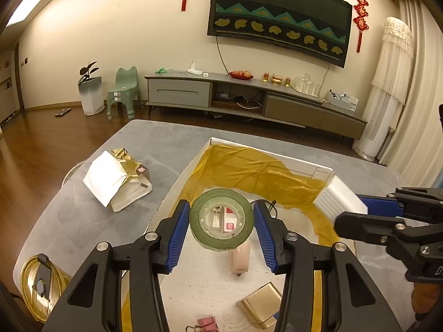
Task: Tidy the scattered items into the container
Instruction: 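Carry the charger and tape roll over the white cardboard box with both tools, then open the right tool dropping the charger while the left tool releases the tape roll inside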
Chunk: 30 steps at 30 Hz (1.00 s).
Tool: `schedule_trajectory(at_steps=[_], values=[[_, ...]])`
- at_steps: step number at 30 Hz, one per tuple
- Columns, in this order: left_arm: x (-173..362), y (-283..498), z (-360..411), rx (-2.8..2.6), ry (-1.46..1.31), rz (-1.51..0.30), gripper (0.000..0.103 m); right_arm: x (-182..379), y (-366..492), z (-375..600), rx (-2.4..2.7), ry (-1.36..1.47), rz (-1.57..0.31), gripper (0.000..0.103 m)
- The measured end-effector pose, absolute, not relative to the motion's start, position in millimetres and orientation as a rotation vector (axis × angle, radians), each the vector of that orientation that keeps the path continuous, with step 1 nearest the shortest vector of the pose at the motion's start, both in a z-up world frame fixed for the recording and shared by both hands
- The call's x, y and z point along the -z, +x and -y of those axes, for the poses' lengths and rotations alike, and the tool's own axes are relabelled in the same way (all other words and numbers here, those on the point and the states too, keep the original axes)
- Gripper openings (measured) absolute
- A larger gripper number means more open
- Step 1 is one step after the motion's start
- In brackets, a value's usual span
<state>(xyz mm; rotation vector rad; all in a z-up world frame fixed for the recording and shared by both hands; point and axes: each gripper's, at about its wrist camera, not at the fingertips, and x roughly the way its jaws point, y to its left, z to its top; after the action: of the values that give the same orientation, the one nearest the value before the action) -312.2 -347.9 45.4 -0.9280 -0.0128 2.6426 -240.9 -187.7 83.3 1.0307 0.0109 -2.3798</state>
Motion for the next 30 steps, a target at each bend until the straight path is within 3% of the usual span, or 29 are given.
schedule_trajectory(at_steps=[30], values=[[-36, -320, 355, -2.626, -1.004, 0.021, 0.049, -49, -269, 224, 2.335, 1.222, -0.066, 0.033]])
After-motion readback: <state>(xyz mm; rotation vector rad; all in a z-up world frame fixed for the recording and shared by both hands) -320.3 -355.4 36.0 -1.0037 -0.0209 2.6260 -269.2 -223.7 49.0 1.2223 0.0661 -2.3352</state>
